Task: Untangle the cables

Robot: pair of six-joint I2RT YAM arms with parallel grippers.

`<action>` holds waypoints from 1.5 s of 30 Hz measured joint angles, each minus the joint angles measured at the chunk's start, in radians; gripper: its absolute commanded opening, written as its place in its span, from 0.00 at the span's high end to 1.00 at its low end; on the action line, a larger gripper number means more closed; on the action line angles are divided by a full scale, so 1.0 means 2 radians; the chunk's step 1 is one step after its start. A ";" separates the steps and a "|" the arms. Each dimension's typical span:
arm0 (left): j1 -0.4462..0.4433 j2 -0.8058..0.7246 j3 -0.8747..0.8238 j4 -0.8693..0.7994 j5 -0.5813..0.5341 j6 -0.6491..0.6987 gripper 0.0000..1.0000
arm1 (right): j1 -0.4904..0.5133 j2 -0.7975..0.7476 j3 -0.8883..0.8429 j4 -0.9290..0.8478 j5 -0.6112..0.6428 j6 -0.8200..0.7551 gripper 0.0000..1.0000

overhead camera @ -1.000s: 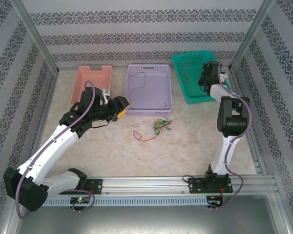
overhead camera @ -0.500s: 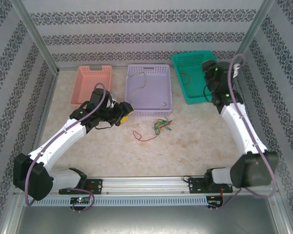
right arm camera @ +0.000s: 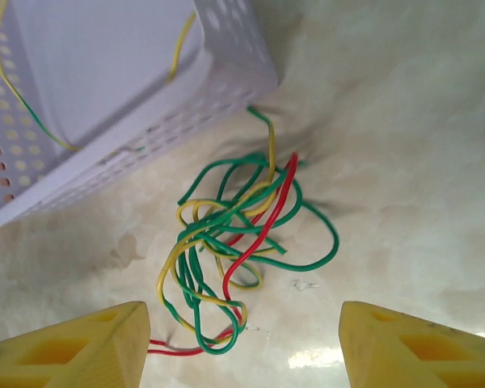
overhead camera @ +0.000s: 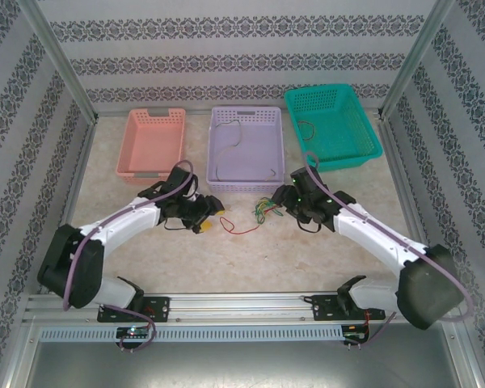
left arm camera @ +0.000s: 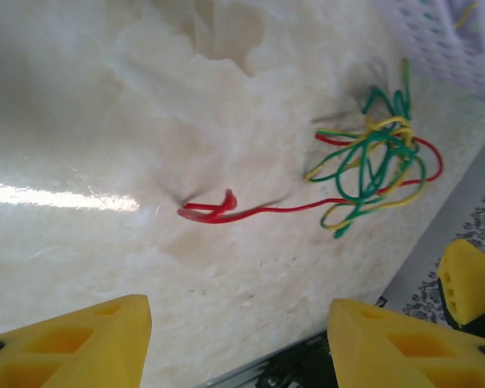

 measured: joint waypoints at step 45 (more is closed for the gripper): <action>-0.081 0.203 0.209 -0.211 -0.153 0.547 0.92 | -0.032 0.055 -0.003 -0.007 -0.075 0.062 0.35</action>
